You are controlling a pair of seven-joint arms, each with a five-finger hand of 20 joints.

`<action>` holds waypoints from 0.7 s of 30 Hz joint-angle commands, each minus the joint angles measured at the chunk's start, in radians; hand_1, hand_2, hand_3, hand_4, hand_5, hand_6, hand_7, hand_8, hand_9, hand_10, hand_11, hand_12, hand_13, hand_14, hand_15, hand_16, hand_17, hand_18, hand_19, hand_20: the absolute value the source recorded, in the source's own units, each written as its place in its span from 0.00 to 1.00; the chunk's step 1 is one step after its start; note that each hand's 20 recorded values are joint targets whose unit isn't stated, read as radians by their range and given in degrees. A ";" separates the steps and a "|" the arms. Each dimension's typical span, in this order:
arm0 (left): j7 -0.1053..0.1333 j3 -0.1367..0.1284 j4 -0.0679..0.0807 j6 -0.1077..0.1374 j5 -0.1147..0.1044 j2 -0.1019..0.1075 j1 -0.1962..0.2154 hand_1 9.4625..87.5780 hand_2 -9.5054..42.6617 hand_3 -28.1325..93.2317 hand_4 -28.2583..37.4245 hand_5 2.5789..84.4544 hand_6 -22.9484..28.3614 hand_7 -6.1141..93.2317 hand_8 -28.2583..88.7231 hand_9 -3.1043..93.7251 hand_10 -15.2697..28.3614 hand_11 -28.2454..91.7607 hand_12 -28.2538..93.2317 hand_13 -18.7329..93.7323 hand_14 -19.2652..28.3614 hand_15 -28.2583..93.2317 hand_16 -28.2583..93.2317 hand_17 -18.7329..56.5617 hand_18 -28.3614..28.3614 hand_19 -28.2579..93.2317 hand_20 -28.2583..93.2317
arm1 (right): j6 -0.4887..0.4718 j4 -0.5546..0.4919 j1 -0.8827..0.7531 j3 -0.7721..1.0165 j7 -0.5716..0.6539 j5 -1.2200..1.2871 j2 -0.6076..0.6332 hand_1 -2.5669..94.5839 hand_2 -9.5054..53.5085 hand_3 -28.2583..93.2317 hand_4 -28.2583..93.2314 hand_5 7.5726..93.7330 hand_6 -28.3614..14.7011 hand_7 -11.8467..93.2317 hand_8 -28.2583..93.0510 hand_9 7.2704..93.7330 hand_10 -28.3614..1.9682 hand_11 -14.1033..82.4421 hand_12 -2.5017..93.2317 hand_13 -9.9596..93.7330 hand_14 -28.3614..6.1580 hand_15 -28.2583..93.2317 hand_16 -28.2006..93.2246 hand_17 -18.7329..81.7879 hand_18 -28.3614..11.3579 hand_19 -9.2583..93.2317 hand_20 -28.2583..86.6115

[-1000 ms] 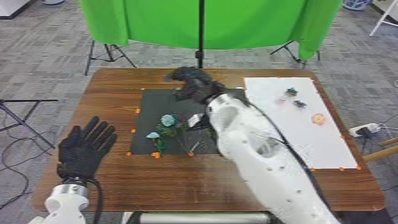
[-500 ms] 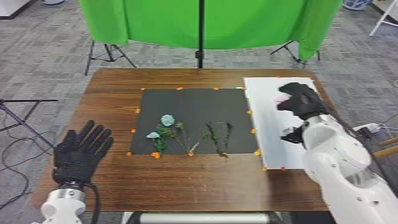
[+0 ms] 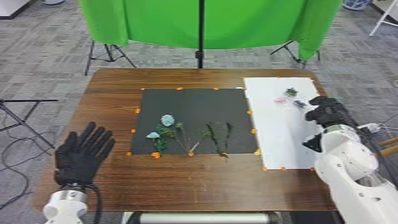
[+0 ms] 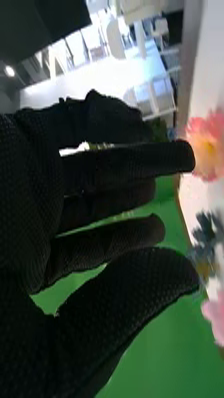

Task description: Arrange flowers

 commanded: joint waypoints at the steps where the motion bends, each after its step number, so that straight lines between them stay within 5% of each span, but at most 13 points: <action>1: -0.002 0.014 0.005 0.000 0.001 -0.013 0.013 0.22 0.45 0.87 0.00 0.48 0.67 0.13 0.17 0.39 0.74 0.39 0.30 0.40 0.78 0.52 0.17 0.14 0.79 0.57 0.35 | -0.061 0.023 0.005 0.041 0.041 -0.006 0.017 0.48 0.00 0.94 0.00 0.44 0.57 0.25 0.12 0.37 0.43 0.25 0.16 0.53 0.43 0.64 0.35 0.45 0.12 0.93 0.64; 12: 0.000 0.011 0.002 -0.004 -0.012 -0.017 0.017 0.22 0.44 0.87 0.00 0.48 0.67 0.13 0.17 0.39 0.74 0.39 0.31 0.40 0.78 0.52 0.17 0.14 0.79 0.57 0.35 | -0.083 0.102 0.025 -0.002 0.042 0.007 0.022 0.53 0.00 0.92 0.00 0.50 0.59 0.27 0.12 0.48 0.44 0.31 0.18 0.58 0.48 0.66 0.35 0.47 0.13 0.94 0.64; 16: 0.022 0.019 -0.006 0.043 -0.092 -0.014 0.012 0.22 0.44 0.87 0.00 0.49 0.68 0.13 0.17 0.40 0.74 0.39 0.31 0.40 0.78 0.53 0.17 0.14 0.79 0.57 0.35 | -0.021 0.126 0.013 -0.030 0.020 -0.026 0.027 0.56 0.00 0.88 0.00 0.57 0.60 0.30 0.11 0.54 0.44 0.41 0.21 0.61 0.48 0.72 0.37 0.47 0.14 0.95 0.64; 21: 0.025 0.020 -0.008 0.041 -0.097 -0.013 0.014 0.22 0.44 0.88 0.00 0.50 0.68 0.14 0.17 0.41 0.74 0.40 0.31 0.41 0.78 0.54 0.17 0.14 0.79 0.58 0.35 | 0.051 0.138 -0.004 -0.040 -0.003 -0.057 0.021 0.62 0.00 0.78 0.00 0.67 0.65 0.41 0.12 0.65 0.52 0.51 0.31 0.66 0.52 0.76 0.47 0.49 0.16 0.95 0.65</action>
